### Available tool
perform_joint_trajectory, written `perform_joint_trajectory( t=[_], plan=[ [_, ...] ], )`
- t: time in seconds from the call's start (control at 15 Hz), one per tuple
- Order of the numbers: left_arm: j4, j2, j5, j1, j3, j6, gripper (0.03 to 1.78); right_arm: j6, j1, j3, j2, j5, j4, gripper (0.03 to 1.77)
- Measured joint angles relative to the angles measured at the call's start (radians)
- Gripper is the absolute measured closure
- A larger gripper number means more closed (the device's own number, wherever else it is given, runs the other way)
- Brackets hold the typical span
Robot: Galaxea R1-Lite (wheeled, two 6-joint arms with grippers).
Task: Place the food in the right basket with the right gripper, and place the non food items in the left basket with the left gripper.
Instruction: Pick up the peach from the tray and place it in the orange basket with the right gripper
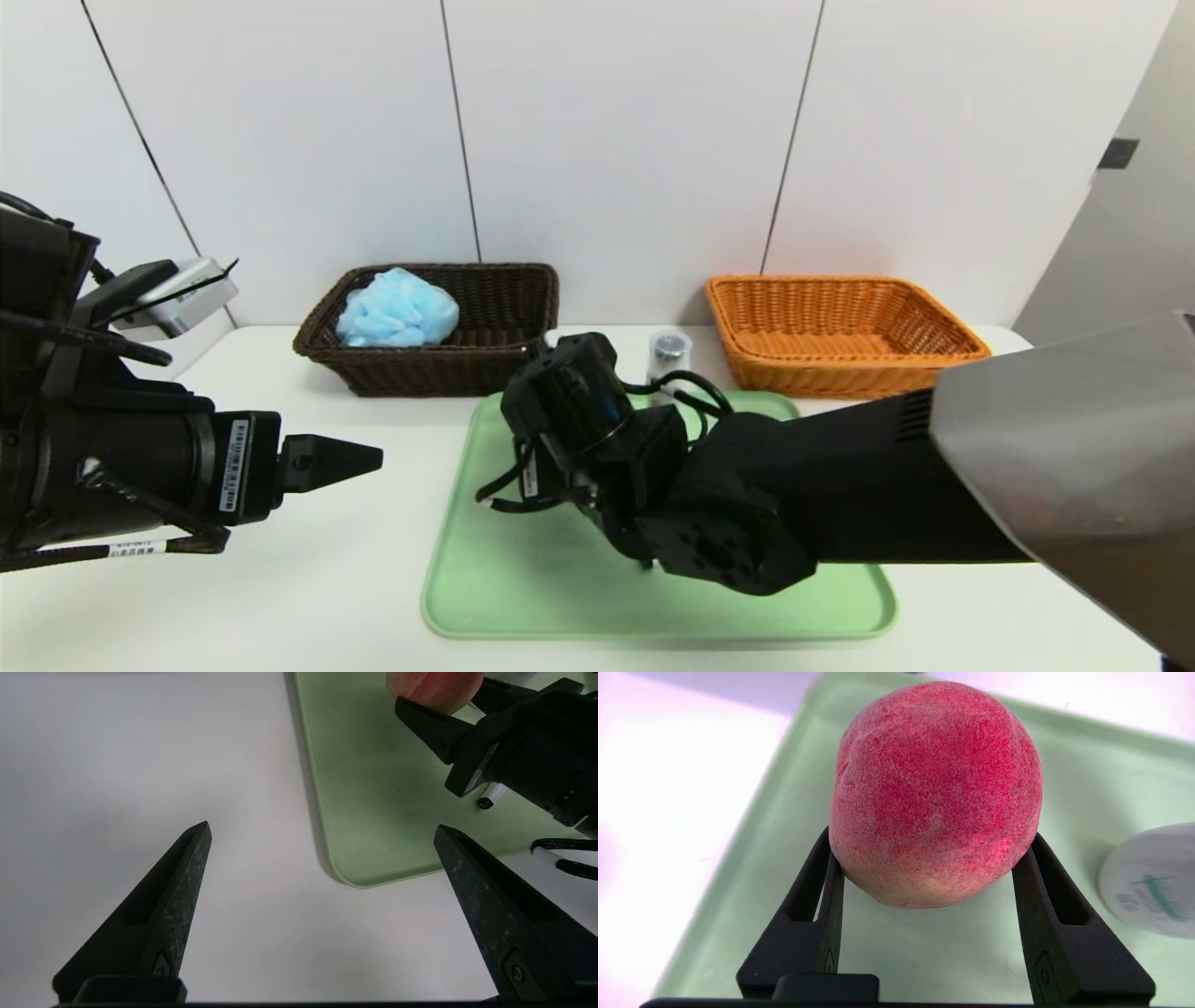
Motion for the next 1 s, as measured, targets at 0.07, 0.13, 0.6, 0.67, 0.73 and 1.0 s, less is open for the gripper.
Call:
perform_joint_trajectory(
  t=[0.07, 0.13, 0.6, 0.67, 0.73, 1.0],
  plan=[
    [-0.001, -0.001, 0.0, 0.0, -0.002, 0.0, 0.12, -0.005, 0.002, 0.007, -0.023, 0.0, 0.001, 0.78],
    [-0.001, -0.003, 0.0, 0.0, -0.003, 0.0, 0.12, -0.01, 0.005, 0.014, -0.048, 0.001, 0.005, 0.78],
    [-0.001, -0.023, -0.001, 0.0, -0.007, 0.001, 0.12, -0.056, 0.023, 0.04, -0.255, 0.0, 0.078, 0.79],
    [0.0, -0.027, -0.001, 0.0, -0.007, 0.001, 0.12, -0.07, 0.023, 0.04, -0.289, -0.002, 0.089, 0.79],
    [0.0, -0.03, -0.001, 0.0, -0.007, 0.001, 0.12, -0.089, 0.019, 0.037, -0.32, -0.003, 0.091, 0.79],
    [-0.003, -0.037, -0.004, -0.001, -0.007, 0.001, 0.12, -0.135, -0.062, 0.035, -0.414, -0.003, 0.098, 0.79]
  ],
)
